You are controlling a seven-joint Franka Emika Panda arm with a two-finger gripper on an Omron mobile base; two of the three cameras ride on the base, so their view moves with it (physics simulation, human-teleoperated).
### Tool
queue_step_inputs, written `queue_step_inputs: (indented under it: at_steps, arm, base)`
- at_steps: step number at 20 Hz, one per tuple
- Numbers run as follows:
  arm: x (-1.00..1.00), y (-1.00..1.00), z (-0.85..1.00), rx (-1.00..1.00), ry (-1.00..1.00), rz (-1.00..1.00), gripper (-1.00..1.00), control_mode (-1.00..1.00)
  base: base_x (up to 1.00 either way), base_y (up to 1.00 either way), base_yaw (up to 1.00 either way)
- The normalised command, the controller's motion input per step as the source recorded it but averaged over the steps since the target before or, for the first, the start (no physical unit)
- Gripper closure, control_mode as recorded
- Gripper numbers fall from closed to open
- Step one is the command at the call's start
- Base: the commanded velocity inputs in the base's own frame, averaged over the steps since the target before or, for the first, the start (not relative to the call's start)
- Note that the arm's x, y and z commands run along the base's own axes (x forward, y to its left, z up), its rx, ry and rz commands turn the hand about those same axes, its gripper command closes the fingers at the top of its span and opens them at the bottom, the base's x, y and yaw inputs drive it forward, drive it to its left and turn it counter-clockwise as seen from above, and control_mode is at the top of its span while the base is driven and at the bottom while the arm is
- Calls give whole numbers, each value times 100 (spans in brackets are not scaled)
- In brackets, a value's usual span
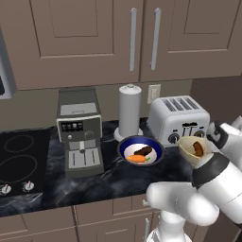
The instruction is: Place the bowl with the sweet potato and carrot on the top shelf of the fridge. Place the bowl with the chicken drumsticks on the second highest shelf of the fridge.
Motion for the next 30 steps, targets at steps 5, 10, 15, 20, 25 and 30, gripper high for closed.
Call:
queue_step_inputs:
  at_steps: [5,10,15,20,25,30]
  arm:
    - [-47,81,97,-3,-29,-5,100,-100]
    - [-37,100,100,-8,-28,-8,100,-100]
    - [-63,86,100,-3,-18,-5,100,-100]
    - [-97,58,100,2,-5,0,100,-100]
    - [-77,23,70,5,4,0,100,-100]
    - [-3,0,1,0,0,0,100,-100]
  base:
    - [0,0,0]
    - [0,0,0]
    - [0,0,0]
    - [0,0,0]
    - [0,0,0]
    - [0,0,0]
